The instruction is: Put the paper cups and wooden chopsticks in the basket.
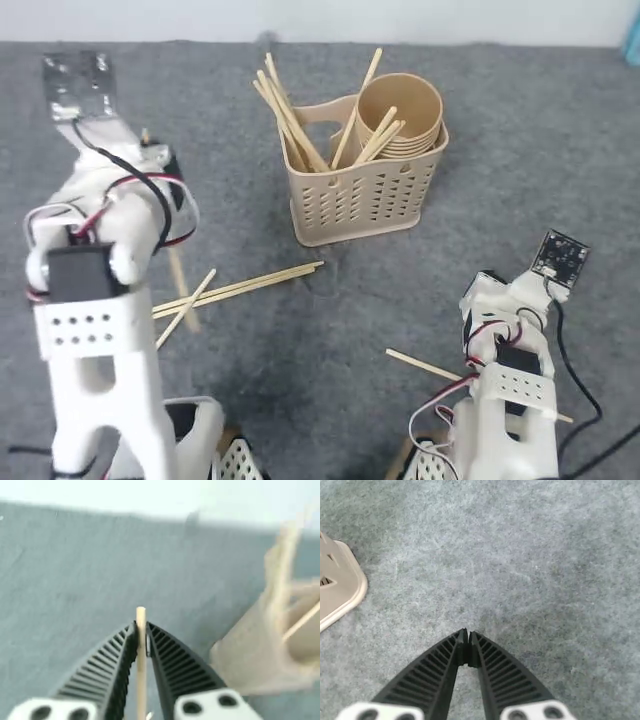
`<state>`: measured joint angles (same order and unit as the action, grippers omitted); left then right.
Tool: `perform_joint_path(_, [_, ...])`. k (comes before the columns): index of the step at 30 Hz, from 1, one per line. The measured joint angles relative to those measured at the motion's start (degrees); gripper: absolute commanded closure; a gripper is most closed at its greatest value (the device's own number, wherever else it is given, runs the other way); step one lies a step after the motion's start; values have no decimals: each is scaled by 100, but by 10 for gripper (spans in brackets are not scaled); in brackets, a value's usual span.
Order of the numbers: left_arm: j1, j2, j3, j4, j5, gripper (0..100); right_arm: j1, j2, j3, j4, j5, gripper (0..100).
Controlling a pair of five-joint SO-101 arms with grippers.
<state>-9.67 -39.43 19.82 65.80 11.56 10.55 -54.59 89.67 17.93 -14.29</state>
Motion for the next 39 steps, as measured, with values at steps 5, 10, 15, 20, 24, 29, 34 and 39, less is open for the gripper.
perform_joint_path(5, [475, -105, 0, -1213, 835, 988, 0, 0, 0, 0, 0, 990])
perform_joint_path(10, [967, -422, 0, -2567, 1292, 988, 0, 0, 0, 0, 0, 990])
perform_joint_path(15, [1380, -668, 0, -3947, 1310, 988, 0, 0, 0, 0, 0, 990])
perform_joint_path(20, [1846, -686, 281, -5160, 1240, 988, 0, 0, 0, 0, 0, 990])
perform_joint_path(24, [2163, -686, 932, -6075, 598, 988, 0, 0, 0, 0, 0, 990])
perform_joint_path(29, [2259, -686, 1802, -6338, 457, 988, 0, 0, 0, 0, 0, 990])
perform_joint_path(34, [2259, -686, 2435, -6347, 457, 988, 0, 0, 0, 0, 0, 989])
perform_joint_path(39, [2259, -686, 2699, -6286, 457, 987, 0, 0, 0, 0, 0, 990])
